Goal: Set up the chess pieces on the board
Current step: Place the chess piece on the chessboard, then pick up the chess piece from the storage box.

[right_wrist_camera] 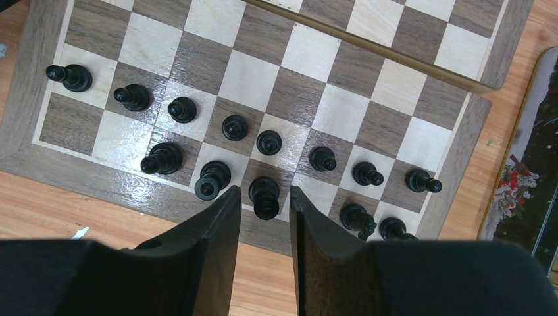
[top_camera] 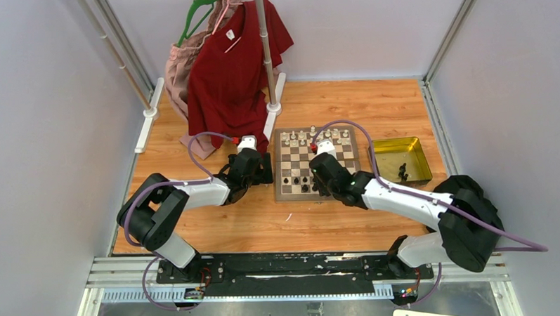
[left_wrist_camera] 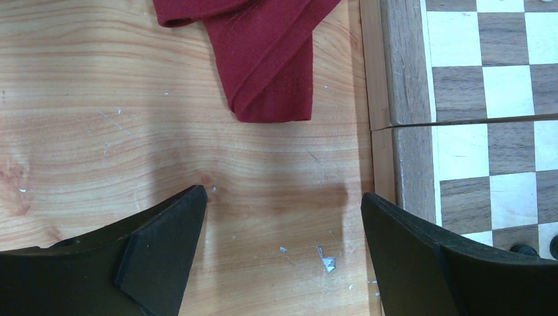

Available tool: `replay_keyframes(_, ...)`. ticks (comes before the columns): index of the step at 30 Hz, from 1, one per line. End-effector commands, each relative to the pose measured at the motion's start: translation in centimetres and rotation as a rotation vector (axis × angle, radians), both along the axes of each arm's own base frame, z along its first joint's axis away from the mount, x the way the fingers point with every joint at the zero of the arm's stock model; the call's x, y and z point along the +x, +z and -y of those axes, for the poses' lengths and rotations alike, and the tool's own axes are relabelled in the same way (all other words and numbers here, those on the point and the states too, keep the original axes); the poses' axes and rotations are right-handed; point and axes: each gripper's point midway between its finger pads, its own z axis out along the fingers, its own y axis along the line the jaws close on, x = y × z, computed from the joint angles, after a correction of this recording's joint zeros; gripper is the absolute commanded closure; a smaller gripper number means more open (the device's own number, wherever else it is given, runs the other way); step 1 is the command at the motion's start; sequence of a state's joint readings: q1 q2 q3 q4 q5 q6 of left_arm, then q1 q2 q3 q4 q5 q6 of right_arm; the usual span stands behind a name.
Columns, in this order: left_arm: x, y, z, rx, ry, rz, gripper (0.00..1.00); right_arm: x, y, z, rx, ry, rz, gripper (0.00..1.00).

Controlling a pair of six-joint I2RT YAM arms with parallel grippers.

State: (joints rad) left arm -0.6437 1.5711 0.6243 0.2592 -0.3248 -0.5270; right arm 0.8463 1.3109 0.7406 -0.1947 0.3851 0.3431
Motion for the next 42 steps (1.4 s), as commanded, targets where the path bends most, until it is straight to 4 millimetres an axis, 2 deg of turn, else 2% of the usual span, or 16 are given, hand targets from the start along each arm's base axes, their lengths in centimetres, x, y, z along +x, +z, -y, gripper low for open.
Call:
replay_keyframes(1,0.5,0.5,0.3,0.002,0.001,0.023,0.07,0.0,0.8,0.5,0.000,-0.004,0.009,0.63)
replay_keyframes(4,0.5,0.5,0.3,0.001,-0.002,0.025,0.07,0.0,1.8,0.6,0.012,-0.003,0.024,0.62)
replay_keyframes(7,0.5,0.6,0.3,0.001,0.000,0.026,0.07,0.1,4.1,0.9,0.040,-0.014,0.070,0.62)
replay_keyframes(9,0.6,0.7,0.3,-0.002,0.001,0.028,0.07,0.6,6.1,1.8,0.037,-0.052,0.124,0.62)
replay_keyframes(12,0.5,0.7,0.5,-0.007,-0.003,0.026,0.07,1.7,8.6,4.3,0.000,-0.140,0.225,0.62)
replay_keyframes(16,0.4,0.8,0.7,-0.023,-0.010,0.021,0.07,3.6,9.6,10.4,0.009,-0.362,0.249,0.60)
replay_keyframes(17,0.4,0.7,0.7,-0.024,-0.011,0.019,0.07,4.1,9.4,12.2,0.017,-0.425,0.241,0.60)
replay_keyframes(18,0.3,0.7,0.8,-0.027,-0.013,0.017,0.07,4.6,9.1,14.8,0.017,-0.514,0.233,0.60)
replay_keyframes(21,0.2,0.7,1.1,-0.040,-0.019,0.012,0.07,5.2,8.1,19.4,0.021,-0.681,0.202,0.60)
replay_keyframes(24,0.1,0.7,1.3,-0.053,-0.026,0.007,0.07,5.7,6.7,22.9,0.013,-0.818,0.171,0.60)
replay_keyframes(26,0.0,0.5,1.4,-0.058,-0.031,0.002,0.07,5.9,5.6,24.5,0.011,-0.884,0.148,0.60)
replay_keyframes(34,-0.2,0.2,1.8,-0.064,-0.039,-0.009,0.07,6.3,2.1,27.9,0.041,-1.022,0.091,0.60)
replay_keyframes(42,-0.2,-0.2,1.9,-0.058,-0.039,-0.017,0.07,7.1,0.5,29.2,0.070,-1.047,0.060,0.60)
